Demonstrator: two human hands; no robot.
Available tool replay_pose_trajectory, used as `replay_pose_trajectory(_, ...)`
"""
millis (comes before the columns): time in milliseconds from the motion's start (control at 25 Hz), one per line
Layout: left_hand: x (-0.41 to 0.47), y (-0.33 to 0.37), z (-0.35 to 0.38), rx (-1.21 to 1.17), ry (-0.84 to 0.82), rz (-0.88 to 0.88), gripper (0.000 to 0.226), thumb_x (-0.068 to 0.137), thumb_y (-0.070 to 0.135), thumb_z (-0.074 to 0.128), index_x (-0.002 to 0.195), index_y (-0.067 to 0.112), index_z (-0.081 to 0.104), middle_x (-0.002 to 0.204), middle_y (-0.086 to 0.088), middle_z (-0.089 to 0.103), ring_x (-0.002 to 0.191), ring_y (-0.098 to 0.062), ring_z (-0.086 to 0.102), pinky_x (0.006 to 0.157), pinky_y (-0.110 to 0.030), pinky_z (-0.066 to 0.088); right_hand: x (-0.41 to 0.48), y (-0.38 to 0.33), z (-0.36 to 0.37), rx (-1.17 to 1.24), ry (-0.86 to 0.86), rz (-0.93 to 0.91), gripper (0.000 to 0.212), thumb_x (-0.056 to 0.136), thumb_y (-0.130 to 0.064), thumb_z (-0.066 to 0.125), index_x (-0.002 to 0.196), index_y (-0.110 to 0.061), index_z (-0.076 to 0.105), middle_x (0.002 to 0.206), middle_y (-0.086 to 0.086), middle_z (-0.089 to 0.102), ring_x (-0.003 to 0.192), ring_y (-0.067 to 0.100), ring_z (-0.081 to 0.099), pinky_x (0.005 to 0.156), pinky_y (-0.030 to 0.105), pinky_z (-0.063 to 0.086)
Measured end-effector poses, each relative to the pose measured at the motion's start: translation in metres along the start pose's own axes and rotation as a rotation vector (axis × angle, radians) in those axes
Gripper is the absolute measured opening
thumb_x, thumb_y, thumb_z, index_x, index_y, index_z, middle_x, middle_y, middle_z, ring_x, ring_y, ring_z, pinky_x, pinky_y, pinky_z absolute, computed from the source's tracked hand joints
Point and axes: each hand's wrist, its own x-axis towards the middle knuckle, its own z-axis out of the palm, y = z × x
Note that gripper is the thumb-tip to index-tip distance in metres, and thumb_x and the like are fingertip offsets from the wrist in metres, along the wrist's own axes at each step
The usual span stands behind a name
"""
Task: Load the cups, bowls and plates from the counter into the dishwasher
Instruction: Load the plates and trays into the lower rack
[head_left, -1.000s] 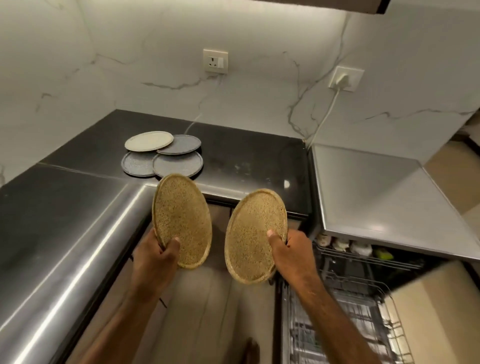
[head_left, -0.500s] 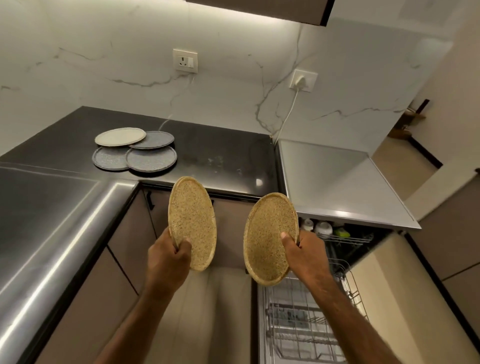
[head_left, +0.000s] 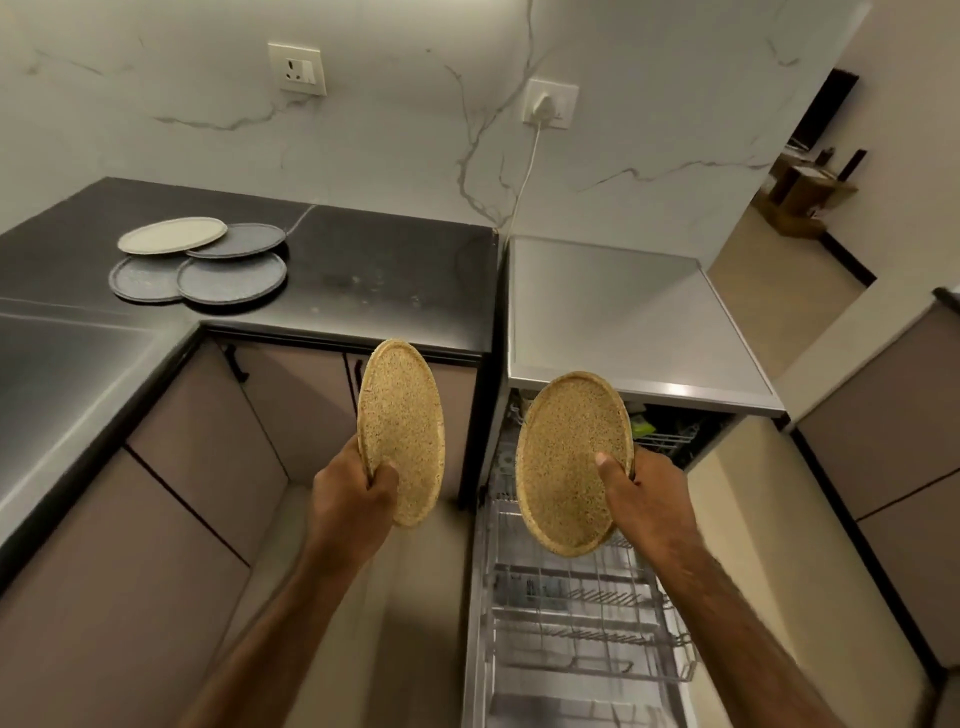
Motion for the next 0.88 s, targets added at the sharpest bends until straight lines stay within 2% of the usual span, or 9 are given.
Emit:
replay_pose_trajectory(120,-0.034,0.017,0.065,-0.024,-0.010,-0.095,0.032,0.093,0.020,0.056,0.125,0.018,0.062,0.096,0.003,0.070,0.086,-0.019,0.070,0.067,-0.045,0.064,0.025,0.073,-0.046,0.000,-0.003,0.034,0.029,0.101,-0.035,0.056,0.101,-0.010,0.071,0.090,0.003,0.070,0.079,0.017,0.065,0.065,0.030,0.054)
replay_pose_trajectory(200,-0.053,0.023,0.113,0.006,-0.014,-0.151,0.029,0.091,0.028,0.057,0.118,0.019,0.061,0.095,-0.001,0.070,0.086,-0.022,0.069,0.066,-0.048,0.063,0.044,0.128,-0.075,-0.012,0.008,0.058,0.032,0.101,-0.035,0.054,0.107,-0.009,0.071,0.095,0.007,0.071,0.081,0.021,0.063,0.068,0.030,0.052)
replay_pose_trajectory(280,-0.068,0.022,0.164,0.052,-0.031,-0.201,0.030,0.091,0.028,0.058,0.117,0.014,0.064,0.094,-0.005,0.071,0.086,-0.026,0.070,0.064,-0.043,0.060,0.062,0.187,-0.095,-0.032,0.014,0.116,0.034,0.102,-0.036,0.053,0.109,-0.006,0.070,0.097,0.011,0.071,0.084,0.026,0.063,0.073,0.033,0.052)
replay_pose_trajectory(320,-0.075,0.022,0.185,0.084,-0.043,-0.208,0.027,0.093,0.022,0.059,0.117,0.012,0.065,0.094,-0.006,0.071,0.087,-0.028,0.069,0.064,-0.037,0.056,0.069,0.213,-0.102,-0.032,0.005,0.148,0.035,0.102,-0.036,0.053,0.109,-0.005,0.070,0.096,0.011,0.071,0.085,0.027,0.064,0.072,0.034,0.052)
replay_pose_trajectory(400,-0.087,0.014,0.228,0.130,-0.072,-0.211,0.026,0.096,0.014,0.058,0.120,0.009,0.064,0.096,-0.006,0.070,0.089,-0.028,0.066,0.066,-0.031,0.049,0.080,0.269,-0.105,-0.038,-0.021,0.218,0.037,0.102,-0.036,0.052,0.112,-0.004,0.069,0.092,0.008,0.069,0.082,0.026,0.063,0.067,0.031,0.049)
replay_pose_trajectory(520,-0.101,-0.001,0.284,0.118,-0.093,-0.225,0.039,0.093,0.028,0.055,0.127,0.010,0.063,0.101,-0.005,0.069,0.093,-0.029,0.064,0.075,-0.033,0.045,0.091,0.348,-0.091,-0.060,-0.055,0.314,0.039,0.103,-0.037,0.051,0.116,-0.005,0.069,0.089,0.004,0.067,0.077,0.021,0.060,0.057,0.023,0.043)
replay_pose_trajectory(640,-0.104,-0.035,0.341,0.152,-0.134,-0.257,0.059,0.079,0.039,0.049,0.127,0.009,0.065,0.096,-0.001,0.064,0.089,-0.022,0.055,0.080,-0.033,0.041,0.100,0.426,-0.056,-0.120,-0.050,0.406,0.040,0.103,-0.036,0.052,0.115,-0.003,0.068,0.089,0.007,0.068,0.077,0.023,0.061,0.052,0.020,0.041)
replay_pose_trajectory(760,-0.103,-0.078,0.390,0.163,-0.160,-0.298,0.060,0.077,0.045,0.049,0.117,0.004,0.067,0.090,-0.008,0.065,0.084,-0.029,0.057,0.078,-0.037,0.042,0.103,0.492,-0.013,-0.169,-0.037,0.471,0.043,0.102,-0.039,0.051,0.112,-0.001,0.068,0.094,0.012,0.070,0.082,0.028,0.065,0.058,0.027,0.049)
replay_pose_trajectory(880,-0.098,-0.117,0.438,0.141,-0.130,-0.330,0.048,0.077,0.046,0.051,0.098,0.006,0.066,0.080,-0.009,0.061,0.078,-0.032,0.057,0.074,-0.039,0.042,0.112,0.540,0.028,-0.207,-0.009,0.500,0.040,0.103,-0.039,0.050,0.100,-0.003,0.066,0.090,0.013,0.070,0.075,0.025,0.061,0.053,0.024,0.040)
